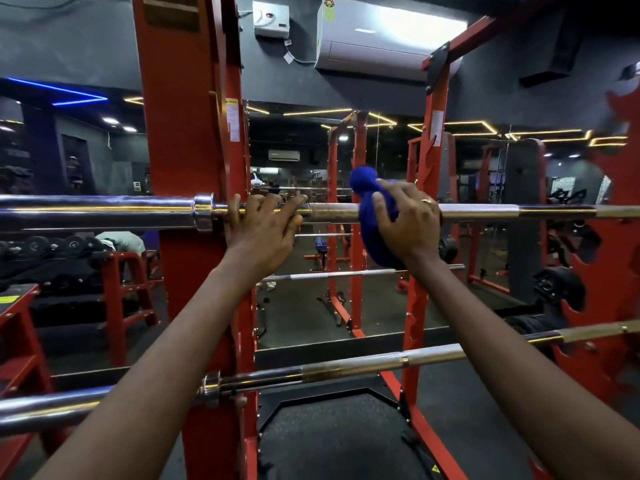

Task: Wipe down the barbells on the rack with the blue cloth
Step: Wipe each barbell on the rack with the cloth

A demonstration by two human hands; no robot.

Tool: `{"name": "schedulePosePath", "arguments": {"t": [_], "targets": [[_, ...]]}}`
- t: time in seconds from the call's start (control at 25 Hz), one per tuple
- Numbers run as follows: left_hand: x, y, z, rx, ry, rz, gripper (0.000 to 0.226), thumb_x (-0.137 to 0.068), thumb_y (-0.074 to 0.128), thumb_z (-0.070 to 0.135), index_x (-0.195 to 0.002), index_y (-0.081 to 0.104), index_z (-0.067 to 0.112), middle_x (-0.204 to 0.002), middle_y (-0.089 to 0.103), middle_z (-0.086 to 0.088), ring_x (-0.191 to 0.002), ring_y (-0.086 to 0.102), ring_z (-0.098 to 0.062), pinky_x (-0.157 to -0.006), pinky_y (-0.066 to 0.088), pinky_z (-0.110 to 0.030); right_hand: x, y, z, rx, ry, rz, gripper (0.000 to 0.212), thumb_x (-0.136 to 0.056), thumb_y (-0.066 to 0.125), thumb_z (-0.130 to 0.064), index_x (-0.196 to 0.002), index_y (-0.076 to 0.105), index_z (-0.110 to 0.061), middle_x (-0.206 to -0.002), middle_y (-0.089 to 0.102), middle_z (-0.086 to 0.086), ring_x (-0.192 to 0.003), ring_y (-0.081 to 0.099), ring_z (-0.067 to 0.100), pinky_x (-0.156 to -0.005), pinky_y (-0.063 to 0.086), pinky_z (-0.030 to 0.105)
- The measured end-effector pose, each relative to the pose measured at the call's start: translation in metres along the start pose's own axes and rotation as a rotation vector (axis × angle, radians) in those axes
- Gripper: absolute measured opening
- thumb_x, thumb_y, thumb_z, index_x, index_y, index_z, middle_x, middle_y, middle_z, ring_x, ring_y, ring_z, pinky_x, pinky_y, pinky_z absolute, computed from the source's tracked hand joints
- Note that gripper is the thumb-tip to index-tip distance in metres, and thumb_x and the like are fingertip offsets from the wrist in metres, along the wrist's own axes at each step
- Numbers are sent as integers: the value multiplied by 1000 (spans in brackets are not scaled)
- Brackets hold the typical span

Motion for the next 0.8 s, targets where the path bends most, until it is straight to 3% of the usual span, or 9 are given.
{"name": "schedulePosePath", "arguments": {"t": [0.12, 0.24, 0.36, 0.44, 0.52, 0.56, 0.72, 0.8], "targets": [[-1, 3, -1, -8, -3, 32, 47, -106, 29, 47, -153, 33, 43, -145, 47, 3, -140, 34, -25, -120, 8, -55, 0, 4, -4, -38, 203, 45, 51, -100, 35, -50, -125, 68, -20, -119, 67, 3, -107, 63, 24, -103, 40, 49], [2, 5, -1, -4, -18, 74, 47, -106, 30, 47, -152, 35, 40, -148, 46, 3, -144, 30, -25, -119, 7, -55, 14, 25, -44, -59, -32, 34, 42, -102, 46, -45, -133, 62, -24, -125, 65, 1, -115, 60, 23, -107, 37, 52], [4, 4, -1, -10, -1, 90, 46, -106, 31, 45, -152, 36, 38, -150, 44, 3, -147, 27, -25, -120, 7, -54, 10, 22, -30, -38, -223, 92, 42, -105, 49, -43, -134, 64, -17, -122, 68, 4, -108, 64, 24, -100, 43, 45], [5, 4, -3, -3, 0, 97, 45, -106, 33, 43, -151, 37, 38, -150, 44, 4, -147, 27, -25, -120, 7, -53, 5, 16, -12, -62, -55, 193, 39, -106, 46, -41, -124, 69, -15, -110, 71, 4, -99, 66, 23, -95, 43, 41], [7, 2, -3, -8, -17, 120, 46, -106, 31, 43, -151, 38, 37, -152, 44, 4, -147, 27, -24, -120, 6, -52, 4, 18, -19, -112, 164, 250, 34, -104, 46, -38, -112, 73, -18, -100, 72, 2, -94, 66, 24, -95, 43, 45], [8, 2, -2, -32, -22, 128, 49, -105, 29, 44, -153, 37, 36, -154, 42, 2, -148, 27, -25, -120, 6, -52, 3, 22, -34, -104, 187, 236, 31, -102, 47, -37, -107, 73, -19, -98, 72, 1, -93, 66, 24, -96, 43, 47], [12, -4, 0, -125, -78, 69, 66, -103, 19, 46, -162, 17, 18, -166, 26, -7, -154, 18, -30, -122, 4, -51, -1, 36, -79, -89, -19, 117, 28, -101, 51, -40, -105, 70, -21, -97, 72, 0, -89, 66, 25, -92, 38, 42], [21, -13, -3, -276, -70, 50, 67, -102, 16, 46, -162, 11, 16, -168, 22, -7, -156, 13, -31, -121, -2, -54, -4, 37, -77, -89, -34, 119, 29, -101, 50, -43, -105, 70, -21, -96, 71, 0, -88, 65, 25, -89, 37, 41]]}}
Point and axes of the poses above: each hand's wrist, its own x-axis away from the middle knuckle, its own y-axis out of the palm, z = x × y, the point moved 6 cm from there along -x, towards the middle knuckle
